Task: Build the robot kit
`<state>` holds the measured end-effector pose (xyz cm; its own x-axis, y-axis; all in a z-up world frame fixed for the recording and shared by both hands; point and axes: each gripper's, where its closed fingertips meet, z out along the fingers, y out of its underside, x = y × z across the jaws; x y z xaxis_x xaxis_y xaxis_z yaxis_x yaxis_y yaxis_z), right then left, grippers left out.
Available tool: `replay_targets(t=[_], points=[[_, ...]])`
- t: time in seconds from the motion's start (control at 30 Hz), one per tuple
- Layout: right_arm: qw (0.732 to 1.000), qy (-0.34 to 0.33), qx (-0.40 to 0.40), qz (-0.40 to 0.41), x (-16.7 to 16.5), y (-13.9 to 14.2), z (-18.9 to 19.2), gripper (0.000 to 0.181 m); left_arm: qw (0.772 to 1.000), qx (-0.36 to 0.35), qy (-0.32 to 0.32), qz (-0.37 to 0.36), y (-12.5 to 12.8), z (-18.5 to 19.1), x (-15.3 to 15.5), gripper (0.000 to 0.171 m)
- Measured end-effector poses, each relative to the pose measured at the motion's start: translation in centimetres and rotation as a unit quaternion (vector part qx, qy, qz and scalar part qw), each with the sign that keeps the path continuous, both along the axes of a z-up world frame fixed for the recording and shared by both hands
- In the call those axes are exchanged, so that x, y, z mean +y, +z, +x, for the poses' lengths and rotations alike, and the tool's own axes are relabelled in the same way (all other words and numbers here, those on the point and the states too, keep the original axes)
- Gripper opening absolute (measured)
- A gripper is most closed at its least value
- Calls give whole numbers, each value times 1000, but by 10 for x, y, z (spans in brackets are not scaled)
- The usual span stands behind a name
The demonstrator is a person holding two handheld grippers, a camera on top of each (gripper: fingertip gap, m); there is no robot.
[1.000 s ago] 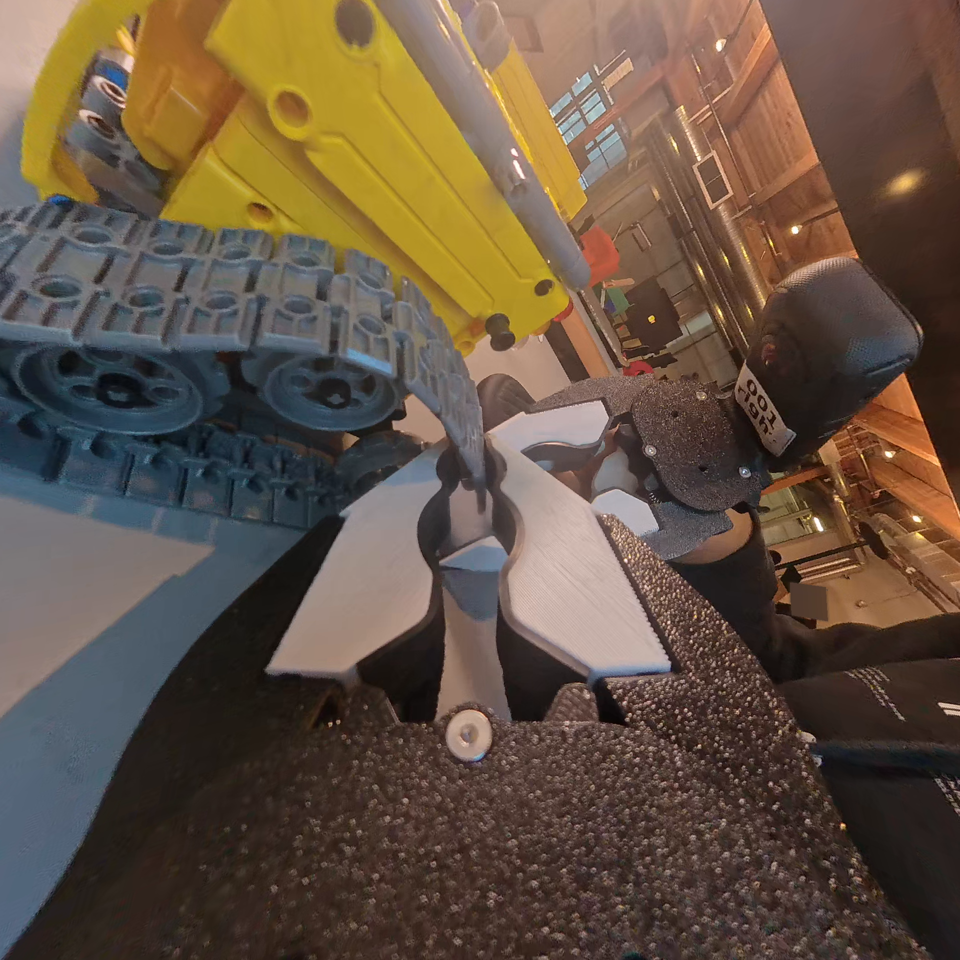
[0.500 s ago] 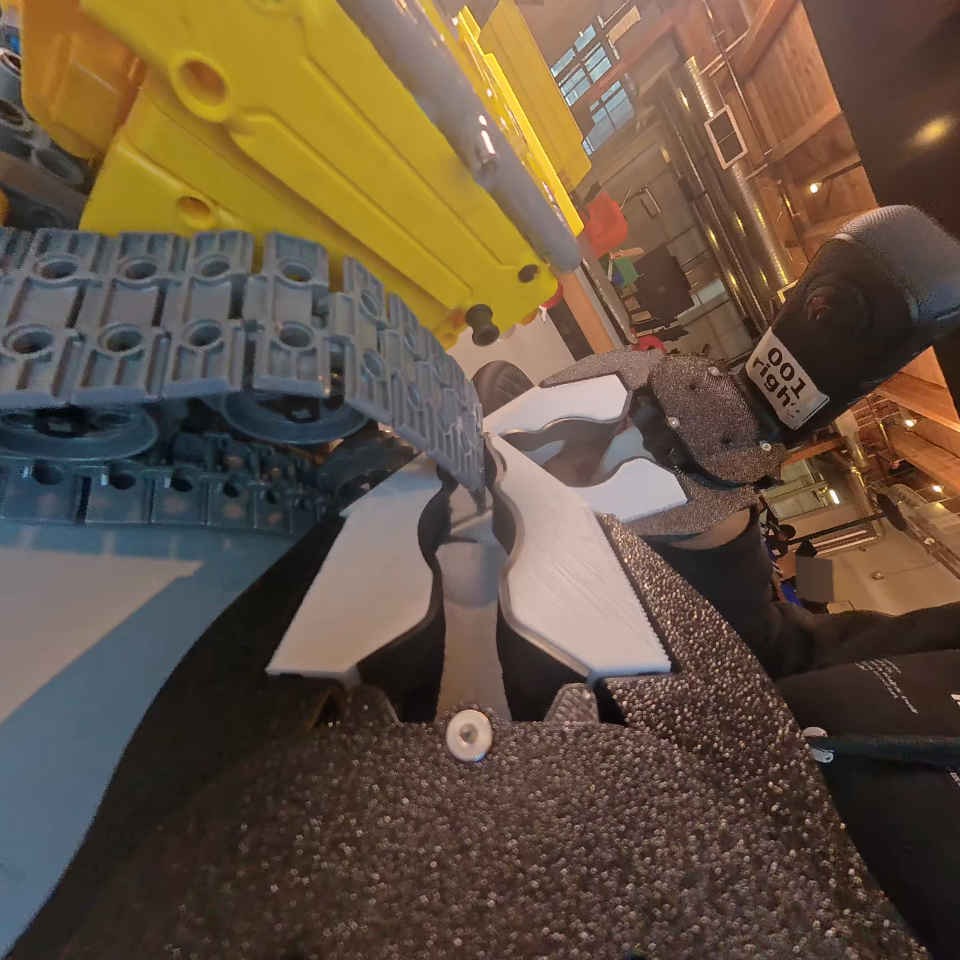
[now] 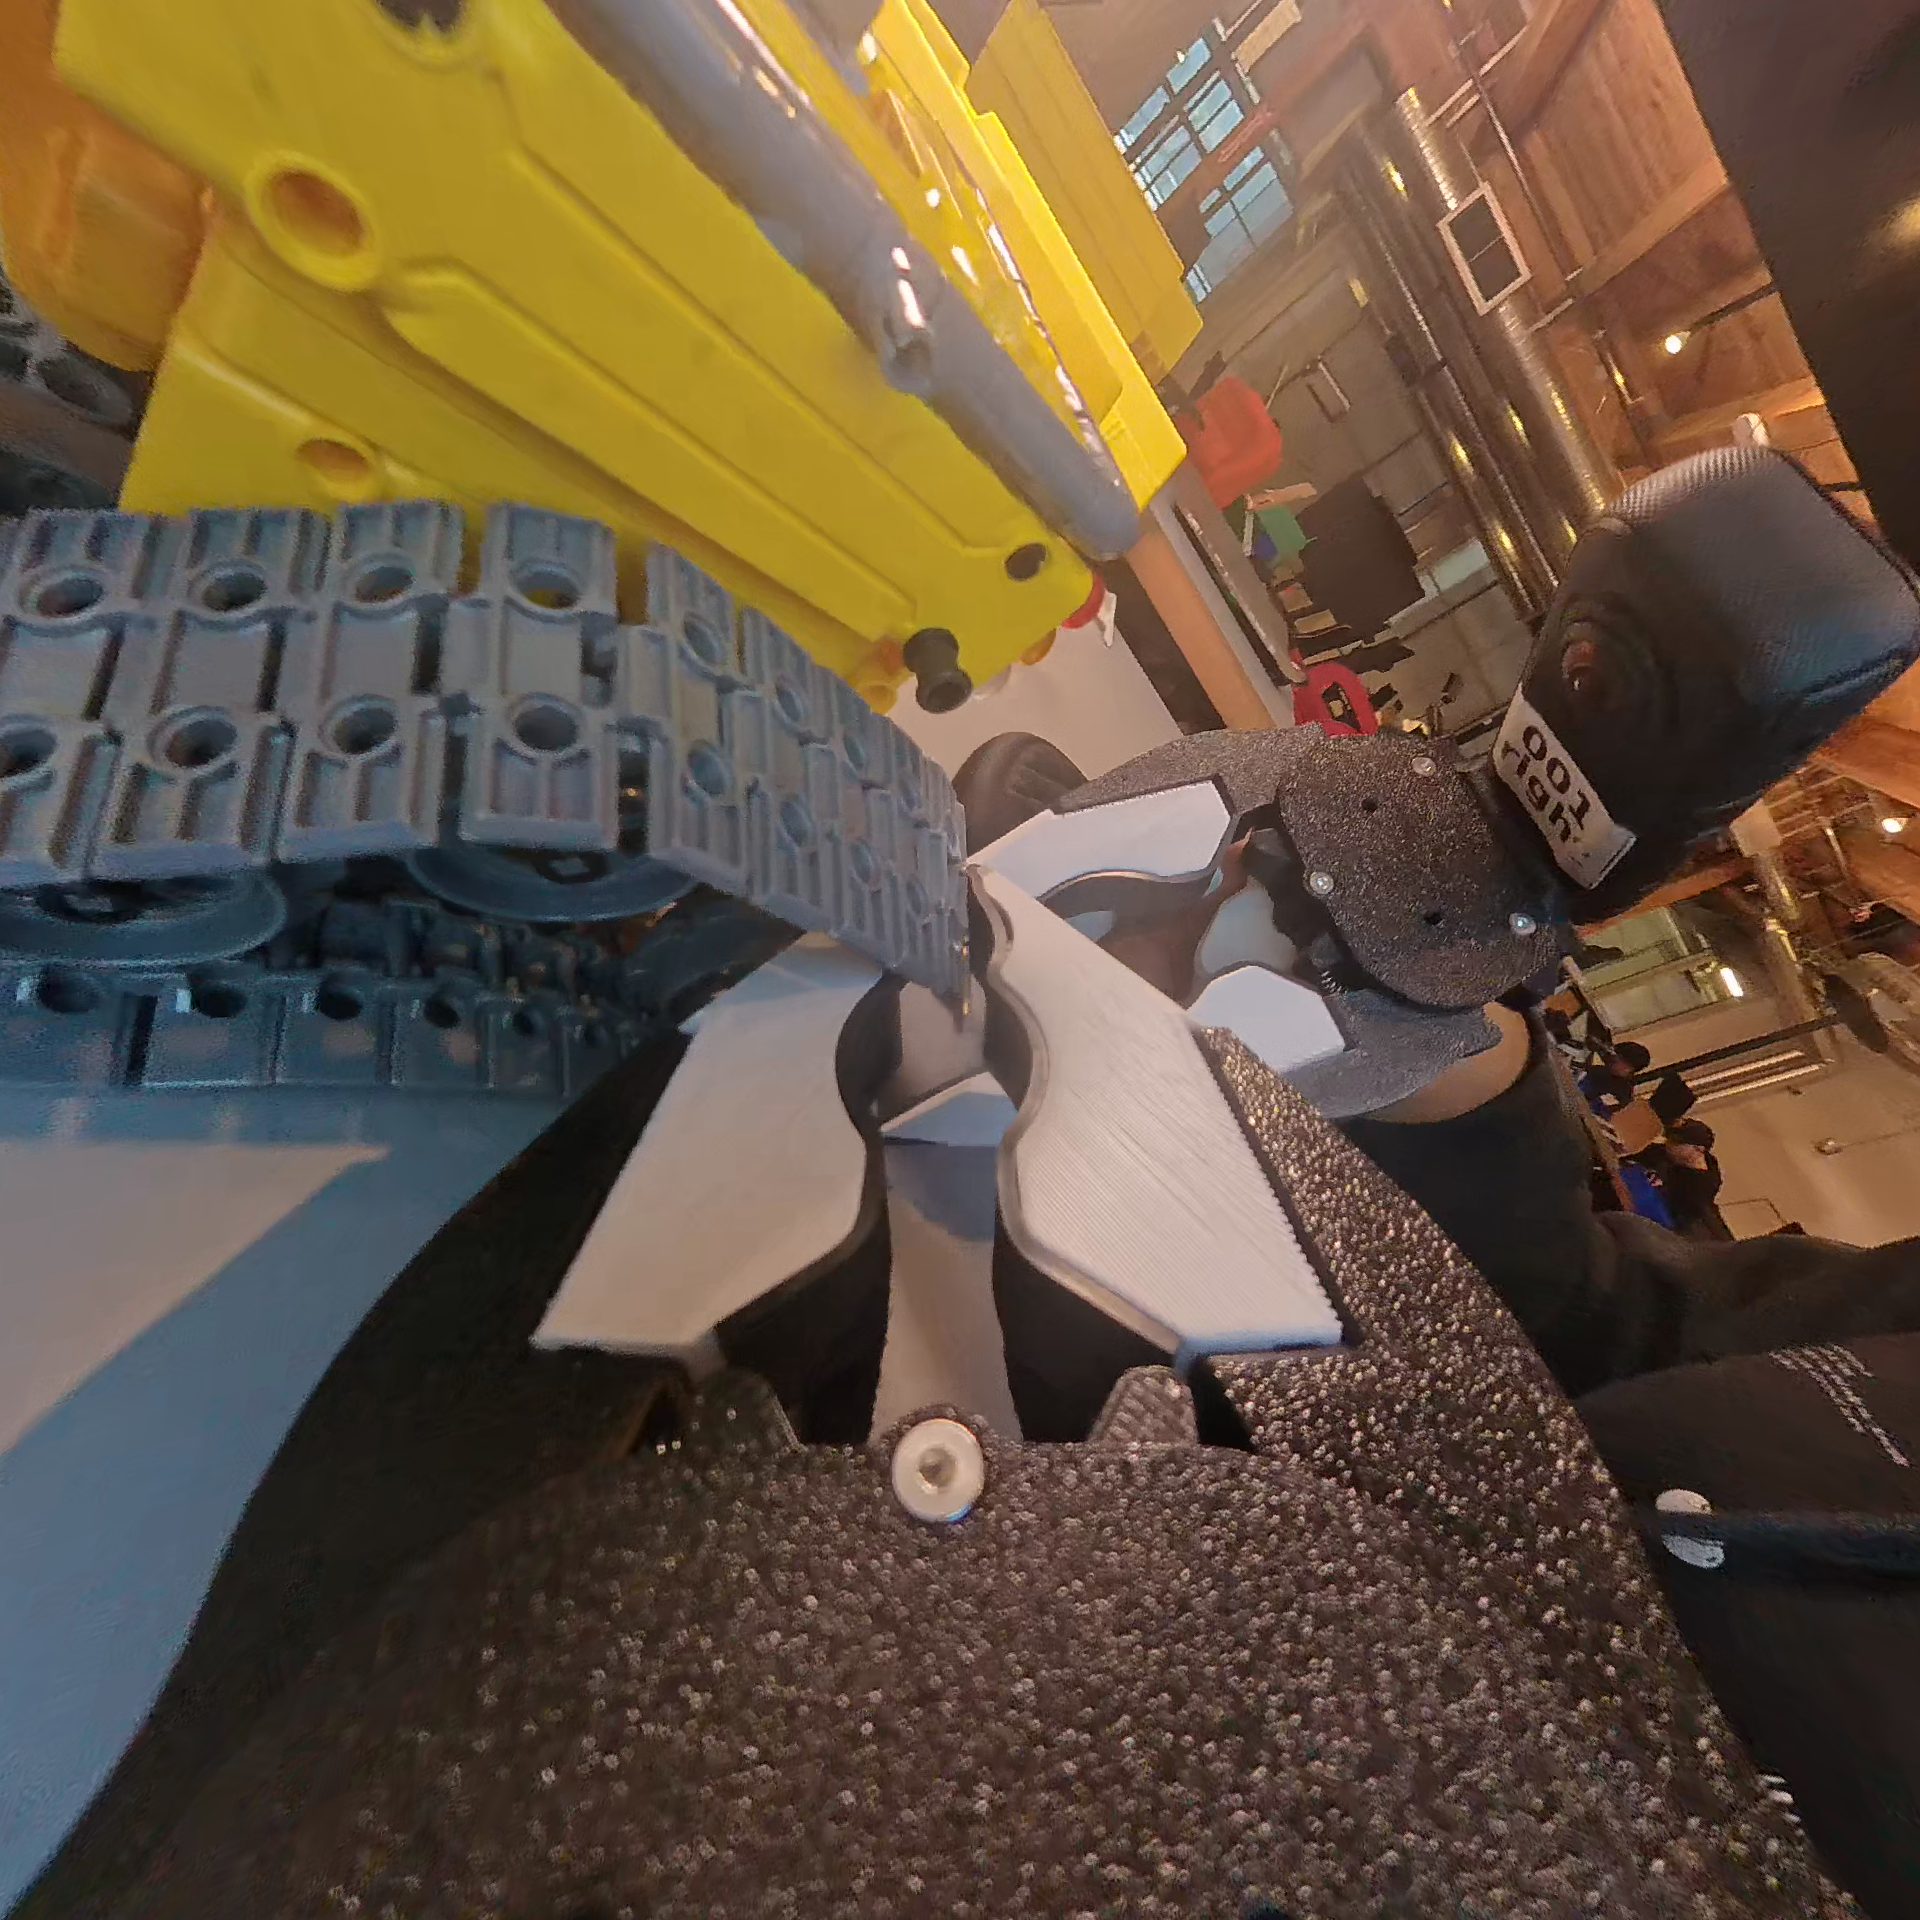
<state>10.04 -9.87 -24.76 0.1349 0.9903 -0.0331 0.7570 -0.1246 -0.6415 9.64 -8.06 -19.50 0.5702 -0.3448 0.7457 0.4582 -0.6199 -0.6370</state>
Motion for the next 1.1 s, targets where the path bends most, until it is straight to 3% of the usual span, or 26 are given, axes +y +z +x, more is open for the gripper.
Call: replay_targets(t=[0.1, 0.13, 0.37, 0.5, 0.67, 0.8, 0.93, 1.0, 1.1], points=[[998, -8, 48, -39, 1, 12, -4, 36, 1000, 8, -1, 1, 0, -3, 0, 7], [996, -18, 68, -46, 4, 17, -6, 27, 1000, 7, 1, 1, 0, -4, 0, 7], [972, -20, 150, -178, -5, 32, -22, 46, 1000, 7, 0, 2, 0, -5, 0, 7], [965, -27, 159, -209, -4, 31, -22, 46, 1000, -2, 0, 2, 0, -6, 0, 7], [992, 42, 59, -107, -18, 8, -22, 49, 1000, -11, -4, 0, 0, -5, -1, 7], [999, 53, 12, 4, -10, -1, -19, 32, 1000, -16, 1, 1, 1, -8, 0, 7], [996, 65, -30, 52, -11, -3, -12, 52, 1000, -16, -5, -6, -1, -5, -2, 8], [997, 38, -33, 57, -3, -3, -8, 61, 1000, -18, -4, -5, -1, -6, -3, 8], [998, 6, -35, 51, 5, -4, 0, 63, 1000, -20, -7, -5, 0, -5, -3, 9]])
